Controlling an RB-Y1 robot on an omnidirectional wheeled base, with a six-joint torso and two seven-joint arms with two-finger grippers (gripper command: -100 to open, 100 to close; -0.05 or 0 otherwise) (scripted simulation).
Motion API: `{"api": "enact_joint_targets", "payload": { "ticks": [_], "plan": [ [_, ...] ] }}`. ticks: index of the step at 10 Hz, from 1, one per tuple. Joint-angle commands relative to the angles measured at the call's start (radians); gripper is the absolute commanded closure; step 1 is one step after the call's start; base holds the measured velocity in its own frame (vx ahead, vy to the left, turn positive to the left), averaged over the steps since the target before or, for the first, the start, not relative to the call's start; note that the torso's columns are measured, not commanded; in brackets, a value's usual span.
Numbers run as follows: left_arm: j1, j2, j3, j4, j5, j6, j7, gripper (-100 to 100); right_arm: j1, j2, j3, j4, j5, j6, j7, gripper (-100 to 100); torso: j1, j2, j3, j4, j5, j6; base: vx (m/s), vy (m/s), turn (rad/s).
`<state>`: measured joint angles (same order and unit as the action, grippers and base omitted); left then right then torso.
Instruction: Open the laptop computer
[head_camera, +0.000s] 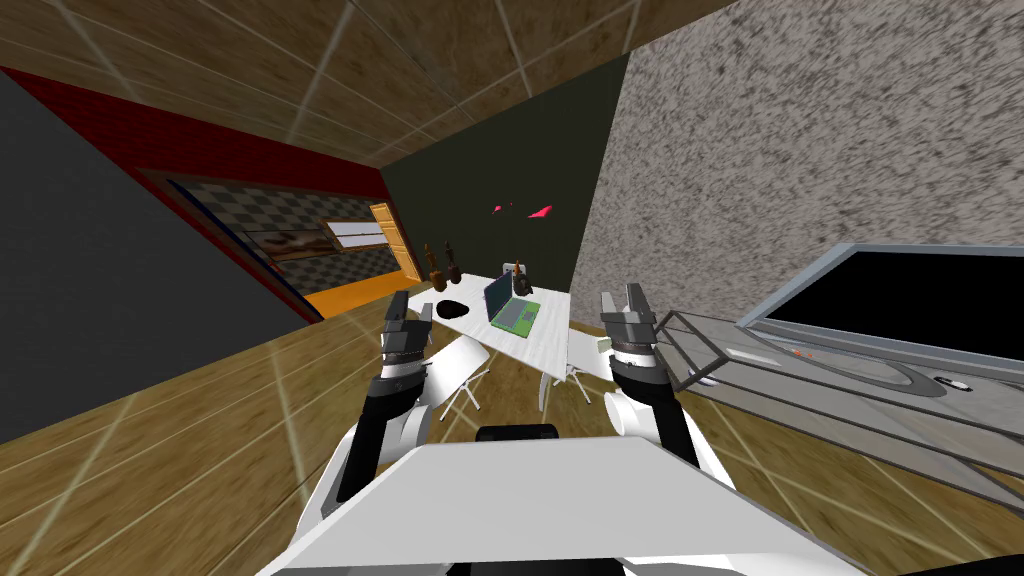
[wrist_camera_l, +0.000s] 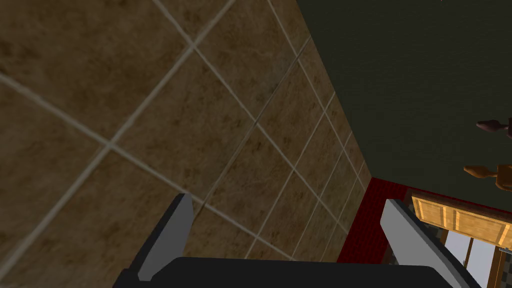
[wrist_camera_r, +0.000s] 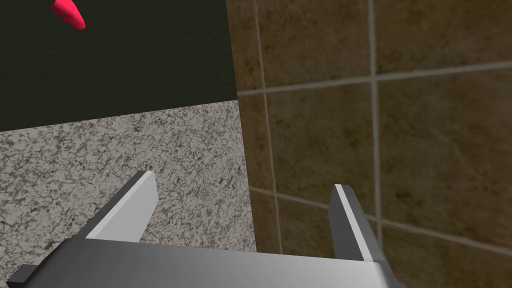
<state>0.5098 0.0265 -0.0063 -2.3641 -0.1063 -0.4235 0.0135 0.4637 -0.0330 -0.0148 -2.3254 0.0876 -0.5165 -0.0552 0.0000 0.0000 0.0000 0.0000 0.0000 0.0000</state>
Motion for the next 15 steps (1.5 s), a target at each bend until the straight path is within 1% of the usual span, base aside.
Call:
{"api": "enact_joint_targets", "payload": {
  "ticks": [1, 3, 9, 10, 11, 13, 15],
  "plan": [
    [0.0, 0.0, 0.0, 0.0, 0.0, 0.0, 0.0, 0, 0.0, 0.0, 0.0, 0.0, 0.0, 0.0, 0.0, 0, 0.0, 0.04, -0.082, 0.041, 0.0, 0.0, 0.0, 0.0, 0.0],
    [0.0, 0.0, 0.0, 0.0, 0.0, 0.0, 0.0, 0, 0.0, 0.0, 0.0, 0.0, 0.0, 0.0, 0.0, 0, 0.0, 0.175, -0.351, 0.176, 0.0, 0.0, 0.0, 0.0, 0.0],
    [0.0, 0.0, 0.0, 0.0, 0.0, 0.0, 0.0, 0, 0.0, 0.0, 0.0, 0.0, 0.0, 0.0, 0.0, 0, 0.0, 0.618, -1.234, 0.617, 0.0, 0.0, 0.0, 0.0, 0.0],
    [0.0, 0.0, 0.0, 0.0, 0.0, 0.0, 0.0, 0, 0.006, -0.04, -0.007, 0.011, 0.001, 0.023, 0.008, -100, 0.0, 0.691, -1.382, 0.691, 0.0, 0.0, -0.034, 0.004, 0.185],
    [0.0, 0.0, 0.0, 0.0, 0.0, 0.0, 0.0, 0, 0.009, -0.061, -0.011, 0.018, 0.002, 0.038, 0.013, -100, 0.0, 0.727, -1.45, 0.725, 0.0, -0.001, -0.076, 0.031, 0.268],
    [0.0, 0.0, 0.0, 0.0, 0.0, 0.0, 0.0, 0, 0.02, -0.108, -0.022, 0.038, 0.003, 0.078, 0.027, -100, 0.001, 0.74, -1.473, 0.738, 0.0, 0.0, -0.099, 0.026, 0.254],
    [0.0, 0.0, 0.0, 0.0, 0.0, 0.0, 0.0, 0, 0.035, -0.163, -0.037, 0.066, 0.004, 0.131, 0.045, -100, 0.0, 0.739, -1.475, 0.738, 0.0, 0.0, -0.119, 0.048, 0.287]
  ]
}}
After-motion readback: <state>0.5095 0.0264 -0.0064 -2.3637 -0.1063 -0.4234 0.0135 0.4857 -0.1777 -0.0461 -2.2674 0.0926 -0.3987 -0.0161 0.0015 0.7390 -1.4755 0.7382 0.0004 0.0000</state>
